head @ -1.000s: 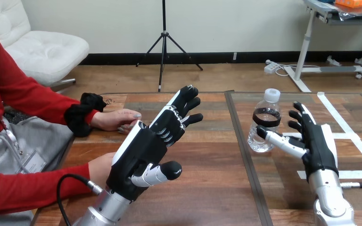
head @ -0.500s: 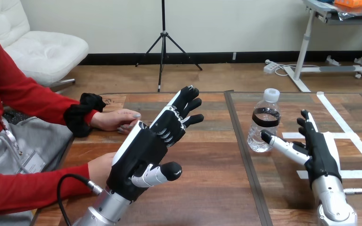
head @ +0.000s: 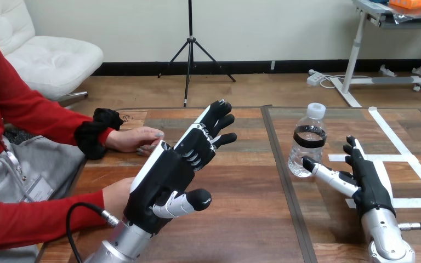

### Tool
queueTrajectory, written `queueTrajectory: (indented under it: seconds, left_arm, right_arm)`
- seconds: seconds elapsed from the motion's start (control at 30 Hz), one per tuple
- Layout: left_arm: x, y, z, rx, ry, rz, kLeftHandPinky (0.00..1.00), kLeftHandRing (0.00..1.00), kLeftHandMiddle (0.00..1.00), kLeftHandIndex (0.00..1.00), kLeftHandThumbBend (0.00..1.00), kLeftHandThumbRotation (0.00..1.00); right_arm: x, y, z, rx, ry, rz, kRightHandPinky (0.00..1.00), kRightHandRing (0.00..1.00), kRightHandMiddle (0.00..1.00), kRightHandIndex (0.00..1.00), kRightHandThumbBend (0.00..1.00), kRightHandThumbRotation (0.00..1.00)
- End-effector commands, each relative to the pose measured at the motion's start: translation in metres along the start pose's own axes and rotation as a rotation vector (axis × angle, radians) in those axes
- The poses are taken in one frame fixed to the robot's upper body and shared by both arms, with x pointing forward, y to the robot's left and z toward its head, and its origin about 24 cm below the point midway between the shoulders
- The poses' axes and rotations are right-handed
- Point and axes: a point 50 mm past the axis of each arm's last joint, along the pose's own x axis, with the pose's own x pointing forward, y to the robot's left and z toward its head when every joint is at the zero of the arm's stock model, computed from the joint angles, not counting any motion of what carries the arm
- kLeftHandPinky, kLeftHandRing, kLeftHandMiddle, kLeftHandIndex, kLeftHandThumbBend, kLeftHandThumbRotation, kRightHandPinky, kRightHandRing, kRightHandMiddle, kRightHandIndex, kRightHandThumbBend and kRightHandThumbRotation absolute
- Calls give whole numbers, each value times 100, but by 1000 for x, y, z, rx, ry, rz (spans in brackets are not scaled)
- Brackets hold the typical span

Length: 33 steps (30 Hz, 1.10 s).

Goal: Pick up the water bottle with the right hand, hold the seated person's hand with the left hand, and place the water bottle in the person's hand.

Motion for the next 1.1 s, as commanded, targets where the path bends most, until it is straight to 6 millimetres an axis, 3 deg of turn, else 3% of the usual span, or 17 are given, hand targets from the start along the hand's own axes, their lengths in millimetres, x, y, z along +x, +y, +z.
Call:
queueTrajectory:
  seconds: [0.0, 0.6, 1.07]
  left_arm:
    - [12, 7, 8, 28, -63, 9, 90, 97, 99, 97, 100, 67]
    - [7, 7, 10, 58, -63, 11, 89, 97, 99, 97, 100, 69]
    - [3, 8, 9, 56, -56, 20, 89, 97, 99, 97, 100, 69]
  right_arm:
    - [16, -2, 30, -16, -80, -13, 88, 98, 97, 100, 100, 45]
    - [19, 3, 30, -48, -40, 3, 86, 96, 96, 100, 100, 45]
    - [26, 11, 44, -60, -47, 15, 84, 95, 95, 100, 100, 46]
